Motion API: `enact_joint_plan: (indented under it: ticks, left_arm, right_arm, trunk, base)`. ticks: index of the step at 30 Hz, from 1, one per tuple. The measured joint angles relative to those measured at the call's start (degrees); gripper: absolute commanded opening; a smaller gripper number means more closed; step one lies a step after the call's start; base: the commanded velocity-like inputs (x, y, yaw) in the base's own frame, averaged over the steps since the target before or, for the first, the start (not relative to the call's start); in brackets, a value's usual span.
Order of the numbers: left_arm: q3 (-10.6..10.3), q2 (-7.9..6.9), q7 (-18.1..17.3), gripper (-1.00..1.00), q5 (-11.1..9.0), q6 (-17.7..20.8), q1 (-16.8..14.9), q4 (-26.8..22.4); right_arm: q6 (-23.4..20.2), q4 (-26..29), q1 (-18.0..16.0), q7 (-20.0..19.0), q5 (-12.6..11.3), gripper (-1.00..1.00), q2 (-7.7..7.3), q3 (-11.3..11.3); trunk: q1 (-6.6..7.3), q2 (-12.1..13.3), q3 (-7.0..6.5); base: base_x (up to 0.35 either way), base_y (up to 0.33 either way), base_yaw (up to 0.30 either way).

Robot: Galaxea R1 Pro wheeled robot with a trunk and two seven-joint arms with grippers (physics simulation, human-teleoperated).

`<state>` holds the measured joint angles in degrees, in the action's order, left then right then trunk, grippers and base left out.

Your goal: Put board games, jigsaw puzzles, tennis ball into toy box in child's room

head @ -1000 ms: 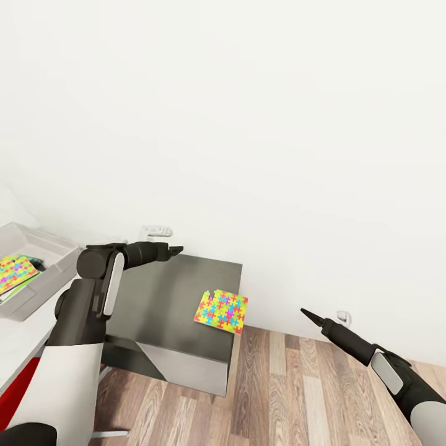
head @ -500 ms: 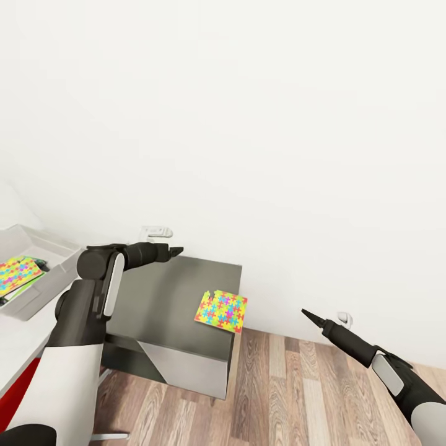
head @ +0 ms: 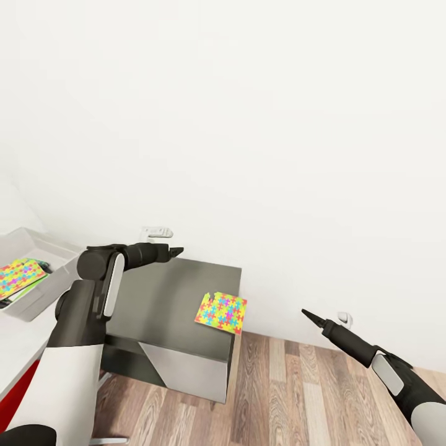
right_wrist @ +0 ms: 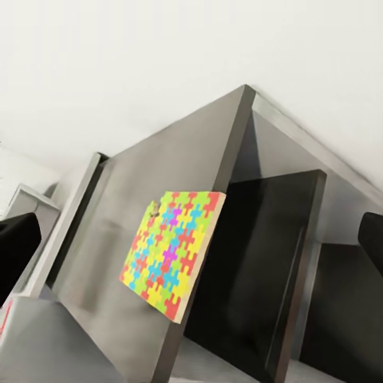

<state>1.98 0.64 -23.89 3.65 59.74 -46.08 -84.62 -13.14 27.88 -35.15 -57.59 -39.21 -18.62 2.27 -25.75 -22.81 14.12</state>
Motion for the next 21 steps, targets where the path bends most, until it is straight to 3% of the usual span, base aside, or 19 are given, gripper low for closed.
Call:
enact_joint_plan:
  ticks: [21]
  left_arm:
    - [-0.2,0.00,0.0,1.00,0.0,0.0,0.0,0.0]
  right_arm:
    - [0.0,0.0,0.0,0.1,0.1,1.00,0.09,-0.1]
  trunk:
    - [0.00,0.0,-1.99]
  base:
    - [-0.002,0.000,0.000]
